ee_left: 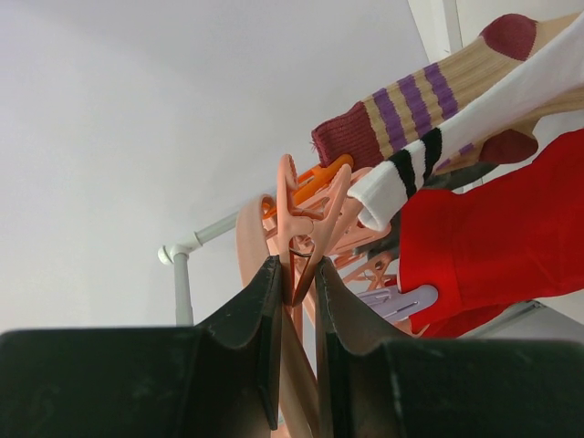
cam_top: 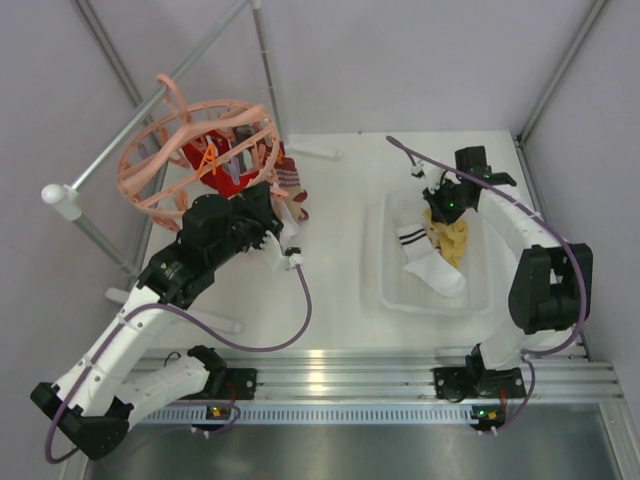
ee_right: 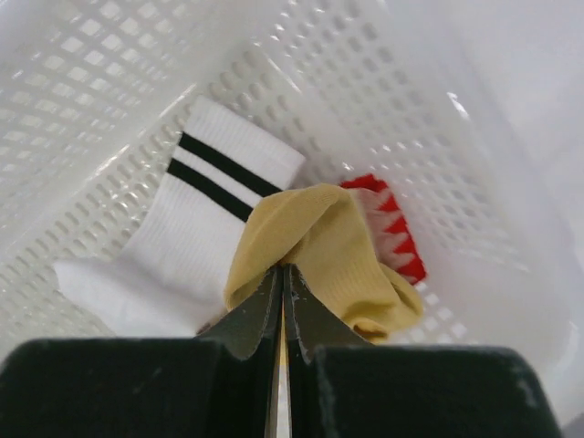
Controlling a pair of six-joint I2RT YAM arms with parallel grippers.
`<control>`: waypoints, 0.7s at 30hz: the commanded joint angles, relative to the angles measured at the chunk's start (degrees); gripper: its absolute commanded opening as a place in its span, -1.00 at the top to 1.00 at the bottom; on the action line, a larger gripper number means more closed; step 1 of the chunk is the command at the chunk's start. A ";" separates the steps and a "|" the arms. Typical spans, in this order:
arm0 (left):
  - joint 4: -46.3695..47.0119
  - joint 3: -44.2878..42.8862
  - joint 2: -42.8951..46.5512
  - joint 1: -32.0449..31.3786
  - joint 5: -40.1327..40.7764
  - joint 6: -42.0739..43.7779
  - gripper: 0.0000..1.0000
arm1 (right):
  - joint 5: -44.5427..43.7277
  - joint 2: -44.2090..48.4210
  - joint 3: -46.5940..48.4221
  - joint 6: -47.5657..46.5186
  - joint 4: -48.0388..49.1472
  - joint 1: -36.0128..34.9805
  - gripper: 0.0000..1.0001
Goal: Clip the socks to the hanger
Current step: Adjust the sock in the bin, then pick up the sock from the bin.
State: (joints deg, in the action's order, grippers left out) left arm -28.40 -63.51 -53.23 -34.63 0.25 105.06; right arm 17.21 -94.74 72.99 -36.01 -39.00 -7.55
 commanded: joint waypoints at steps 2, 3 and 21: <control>3.09 0.31 0.76 -0.17 -2.36 -1.70 1.00 | -1.29 3.25 3.12 -3.00 -2.22 4.47 1.00; 3.18 0.31 0.76 -0.17 -2.45 -1.70 1.00 | -1.83 2.37 2.95 -3.71 -2.39 5.95 1.00; 3.09 0.84 0.94 -0.17 -2.10 -3.10 1.00 | -5.79 3.16 0.84 12.09 -0.02 -3.86 0.22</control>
State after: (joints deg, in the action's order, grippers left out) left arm -27.38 -62.98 -53.10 -34.63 -0.14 104.16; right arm 11.64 -94.11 74.54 -30.50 -40.05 -8.08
